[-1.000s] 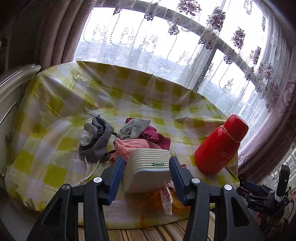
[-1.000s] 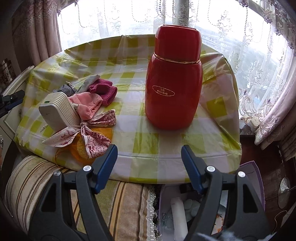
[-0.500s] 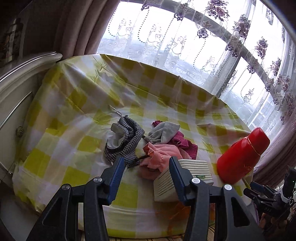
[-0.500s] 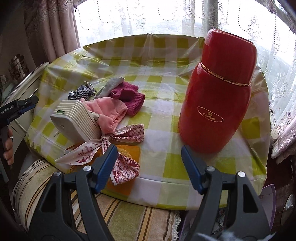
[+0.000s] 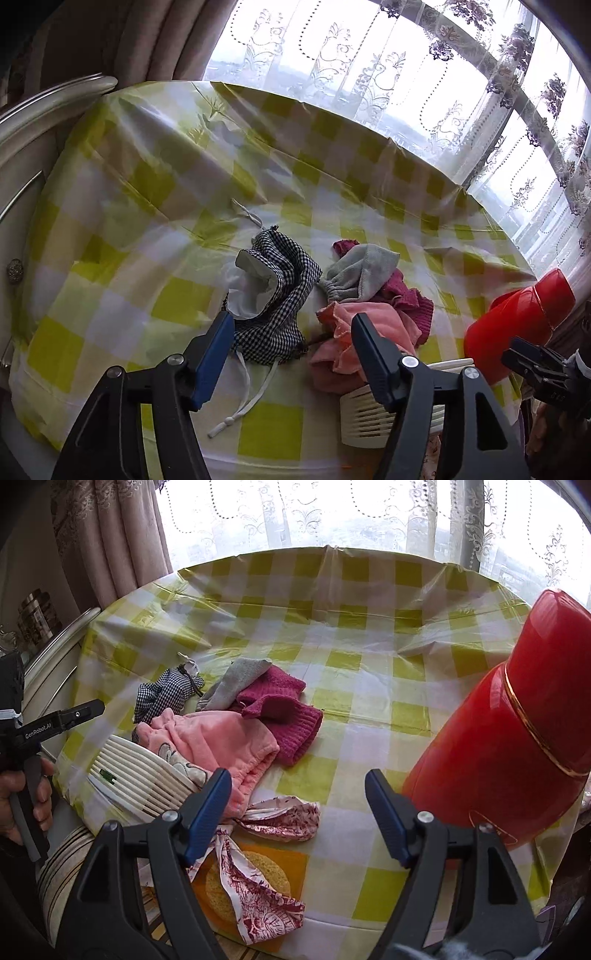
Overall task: Organize soft objects
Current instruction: 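Grasp the houndstooth cap with the left gripper while the right gripper grasps the magenta knit mitten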
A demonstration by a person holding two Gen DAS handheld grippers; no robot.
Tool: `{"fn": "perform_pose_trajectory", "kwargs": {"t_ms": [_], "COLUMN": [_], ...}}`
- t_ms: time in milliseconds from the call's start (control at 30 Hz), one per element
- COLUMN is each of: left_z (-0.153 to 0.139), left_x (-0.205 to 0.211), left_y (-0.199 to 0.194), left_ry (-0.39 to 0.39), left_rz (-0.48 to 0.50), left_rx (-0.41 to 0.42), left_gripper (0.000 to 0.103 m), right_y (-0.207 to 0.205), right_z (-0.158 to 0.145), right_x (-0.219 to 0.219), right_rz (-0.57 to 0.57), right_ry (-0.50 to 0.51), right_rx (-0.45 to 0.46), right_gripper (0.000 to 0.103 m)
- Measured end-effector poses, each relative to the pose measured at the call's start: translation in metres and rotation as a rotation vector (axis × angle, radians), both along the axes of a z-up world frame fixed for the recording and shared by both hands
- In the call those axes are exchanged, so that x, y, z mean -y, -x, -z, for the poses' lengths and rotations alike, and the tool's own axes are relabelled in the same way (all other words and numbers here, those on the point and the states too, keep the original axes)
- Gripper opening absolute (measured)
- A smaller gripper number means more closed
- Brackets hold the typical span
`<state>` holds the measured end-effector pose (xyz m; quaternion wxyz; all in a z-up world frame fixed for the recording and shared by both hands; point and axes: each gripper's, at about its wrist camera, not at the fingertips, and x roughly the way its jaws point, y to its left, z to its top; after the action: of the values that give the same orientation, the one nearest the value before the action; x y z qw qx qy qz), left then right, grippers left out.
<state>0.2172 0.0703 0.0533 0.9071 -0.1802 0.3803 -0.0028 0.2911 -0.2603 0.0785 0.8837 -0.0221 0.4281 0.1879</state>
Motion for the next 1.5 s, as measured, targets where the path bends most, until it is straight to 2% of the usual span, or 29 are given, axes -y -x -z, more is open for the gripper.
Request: {"fn": "perform_pose_trajectory", "kwargs": {"t_ms": [300, 600, 833, 1000, 1067, 1133, 1233, 1300, 1367, 1500], "left_z": [0.023, 0.058, 0.067, 0.073, 0.075, 0.077, 0.078, 0.079, 0.079, 0.077], "left_x": [-0.004, -0.013, -0.009, -0.006, -0.004, -0.002, 0.003, 0.007, 0.010, 0.010], "left_y": [-0.038, -0.070, -0.086, -0.094, -0.095, -0.096, -0.096, -0.096, -0.096, -0.094], "left_ry": [-0.020, -0.040, -0.067, -0.085, -0.093, -0.102, -0.117, -0.127, -0.137, -0.141], "left_rz": [0.002, 0.002, 0.037, 0.055, 0.062, 0.069, 0.087, 0.101, 0.110, 0.107], "left_rx": [-0.047, -0.130, -0.148, -0.165, -0.169, -0.173, -0.174, -0.172, -0.173, -0.164], "left_gripper": [0.067, 0.067, 0.067, 0.067, 0.066, 0.061, 0.048, 0.037, 0.031, 0.025], "right_y": [-0.052, -0.101, -0.121, -0.127, -0.128, -0.128, -0.125, -0.124, -0.121, -0.117], "right_z": [0.025, 0.072, 0.092, 0.100, 0.099, 0.098, 0.099, 0.099, 0.099, 0.100], "right_x": [-0.022, -0.030, -0.031, -0.034, -0.035, -0.036, -0.040, -0.041, -0.045, -0.046], "right_rz": [-0.007, 0.036, 0.043, 0.035, 0.033, 0.039, 0.033, 0.025, 0.012, -0.008], "right_ry": [-0.053, -0.088, -0.128, -0.118, -0.107, -0.084, -0.018, -0.005, 0.022, 0.006], "right_rx": [-0.079, -0.191, -0.239, -0.240, -0.231, -0.216, -0.183, -0.177, -0.164, -0.161], "right_gripper": [0.082, 0.082, 0.082, 0.082, 0.079, 0.064, 0.049, 0.045, 0.044, 0.029]}}
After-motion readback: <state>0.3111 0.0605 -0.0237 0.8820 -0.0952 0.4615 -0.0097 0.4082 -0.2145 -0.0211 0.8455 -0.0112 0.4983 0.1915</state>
